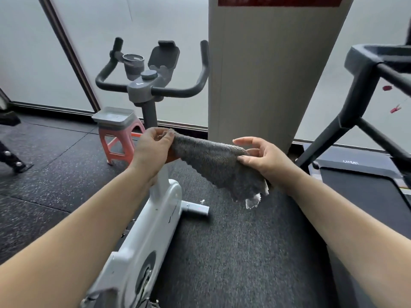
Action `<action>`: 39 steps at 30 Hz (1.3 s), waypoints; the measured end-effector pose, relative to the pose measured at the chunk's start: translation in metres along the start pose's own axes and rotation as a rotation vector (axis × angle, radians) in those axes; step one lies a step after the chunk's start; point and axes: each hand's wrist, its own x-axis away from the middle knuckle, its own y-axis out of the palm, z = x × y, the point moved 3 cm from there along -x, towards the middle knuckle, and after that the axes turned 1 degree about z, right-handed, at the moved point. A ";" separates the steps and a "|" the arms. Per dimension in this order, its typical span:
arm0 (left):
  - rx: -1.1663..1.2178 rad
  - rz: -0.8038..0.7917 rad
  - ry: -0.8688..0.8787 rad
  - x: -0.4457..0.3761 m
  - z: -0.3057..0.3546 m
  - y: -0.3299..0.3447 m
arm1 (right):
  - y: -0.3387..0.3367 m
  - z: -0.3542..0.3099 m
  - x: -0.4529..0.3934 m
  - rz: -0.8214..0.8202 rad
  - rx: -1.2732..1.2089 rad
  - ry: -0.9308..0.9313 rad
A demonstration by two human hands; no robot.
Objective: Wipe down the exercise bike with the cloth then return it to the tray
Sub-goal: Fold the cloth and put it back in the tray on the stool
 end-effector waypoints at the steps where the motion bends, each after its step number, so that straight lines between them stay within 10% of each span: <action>1: -0.033 0.008 -0.030 0.004 -0.004 -0.006 | 0.005 -0.001 0.008 -0.023 -0.005 0.000; 6: -0.566 -0.144 0.109 0.050 -0.018 -0.031 | 0.037 -0.012 0.044 -0.085 -0.014 -0.027; 17: -0.537 -0.507 0.271 0.201 -0.014 -0.074 | 0.128 -0.026 0.158 -0.159 -0.076 -0.076; 23: -0.383 -0.349 0.213 0.244 -0.009 -0.128 | 0.161 -0.031 0.207 0.004 0.157 -0.146; 29: -0.117 -0.342 0.085 0.284 0.002 -0.176 | 0.197 -0.029 0.238 -0.273 0.138 -0.033; 39: -0.096 0.024 0.004 0.354 -0.027 -0.272 | 0.283 -0.051 0.291 -0.295 -0.009 -0.106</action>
